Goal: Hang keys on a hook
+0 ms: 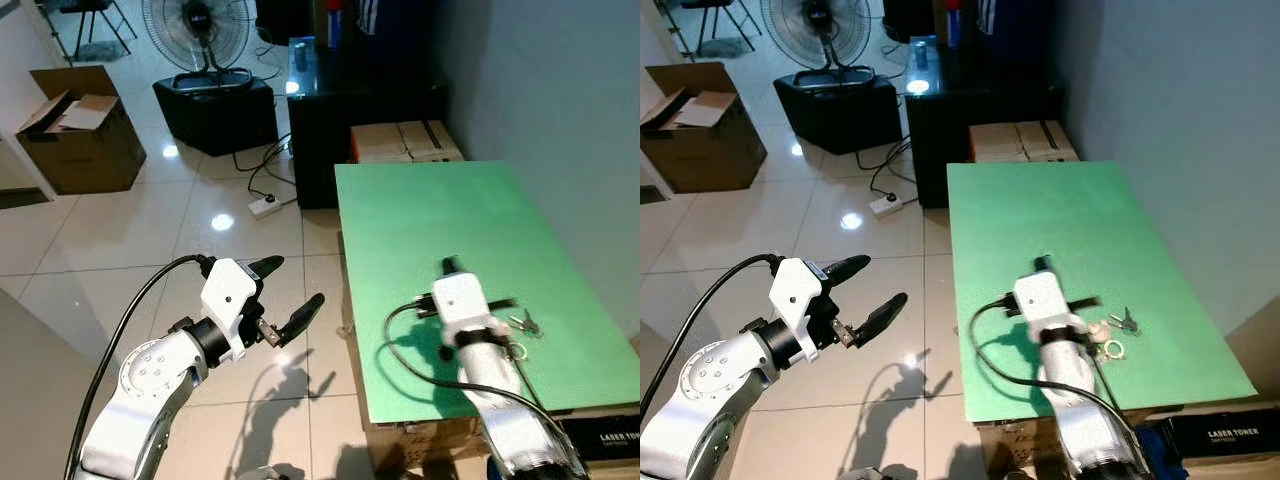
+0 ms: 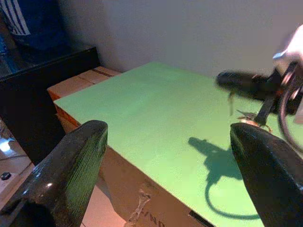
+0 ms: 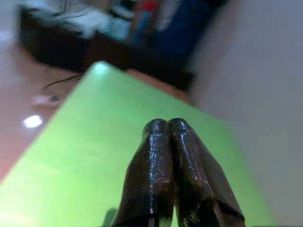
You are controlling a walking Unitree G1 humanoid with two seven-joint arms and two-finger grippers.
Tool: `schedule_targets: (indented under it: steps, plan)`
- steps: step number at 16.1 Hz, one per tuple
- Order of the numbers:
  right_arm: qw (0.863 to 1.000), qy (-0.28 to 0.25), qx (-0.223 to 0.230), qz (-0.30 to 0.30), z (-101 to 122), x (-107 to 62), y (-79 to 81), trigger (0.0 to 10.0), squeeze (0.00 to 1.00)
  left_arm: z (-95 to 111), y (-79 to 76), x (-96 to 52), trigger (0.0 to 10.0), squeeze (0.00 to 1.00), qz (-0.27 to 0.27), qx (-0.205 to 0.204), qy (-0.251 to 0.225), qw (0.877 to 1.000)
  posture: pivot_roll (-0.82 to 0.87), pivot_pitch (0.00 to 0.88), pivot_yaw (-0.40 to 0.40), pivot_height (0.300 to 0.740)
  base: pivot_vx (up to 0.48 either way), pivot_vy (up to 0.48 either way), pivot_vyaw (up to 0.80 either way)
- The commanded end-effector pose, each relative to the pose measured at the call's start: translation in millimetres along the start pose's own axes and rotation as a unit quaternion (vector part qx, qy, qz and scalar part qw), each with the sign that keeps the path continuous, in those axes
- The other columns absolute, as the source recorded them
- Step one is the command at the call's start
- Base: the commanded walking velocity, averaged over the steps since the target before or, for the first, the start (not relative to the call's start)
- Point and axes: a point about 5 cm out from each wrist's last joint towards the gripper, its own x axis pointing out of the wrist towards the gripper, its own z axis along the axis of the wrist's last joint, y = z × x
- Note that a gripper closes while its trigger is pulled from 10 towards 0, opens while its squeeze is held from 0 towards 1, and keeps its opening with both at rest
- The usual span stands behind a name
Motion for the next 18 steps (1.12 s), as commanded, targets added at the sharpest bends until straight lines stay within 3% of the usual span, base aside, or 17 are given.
schedule_targets:
  steps: [1,2,3,7,11,15,18]
  plan:
    - [0.999,0.011,-0.010,0.040,-3,2.6,10.5,0.0,0.00,2,2.8,-1.9,10.0,0.00,0.001,0.006,0.005,1.000,0.03,0.015,0.074,0.740,0.000,0.000,0.00]
    - [0.998,0.036,-0.038,0.041,-9,7.9,12.1,3.9,0.00,1,1.3,-3.1,10.0,0.00,-0.005,0.009,0.012,1.000,0.04,0.027,0.078,0.740,0.000,0.000,0.00]
    - [0.997,0.049,-0.038,0.037,-12,12.3,11.4,10.0,0.00,0,0.0,-3.5,10.0,0.00,-0.008,0.012,0.016,1.000,0.04,0.034,0.080,0.740,0.000,0.000,0.00]
    - [0.992,0.088,-0.077,0.045,-25,22.7,6.7,10.0,0.00,2,-4.7,-6.8,10.0,0.00,-0.014,0.018,0.021,1.000,0.07,0.087,0.076,0.740,0.000,0.000,0.00]
    - [0.988,0.101,-0.112,0.032,-35,28.3,-17.0,10.0,0.00,0,-11.6,-15.5,10.0,0.00,-0.015,0.012,0.033,0.999,0.08,0.122,0.071,0.740,0.000,0.000,0.00]
    - [0.977,0.108,-0.179,0.047,-46,26.6,-28.1,10.0,0.00,0,-13.9,-20.9,10.0,0.00,-0.009,0.009,0.041,0.999,0.09,0.150,0.081,0.740,0.000,0.000,0.00]
    - [0.973,0.110,-0.192,0.070,-49,26.1,-19.6,10.0,0.00,0,-17.7,-29.7,10.0,0.00,-0.010,0.006,0.053,0.999,0.11,0.178,0.088,0.740,0.000,0.000,0.00]
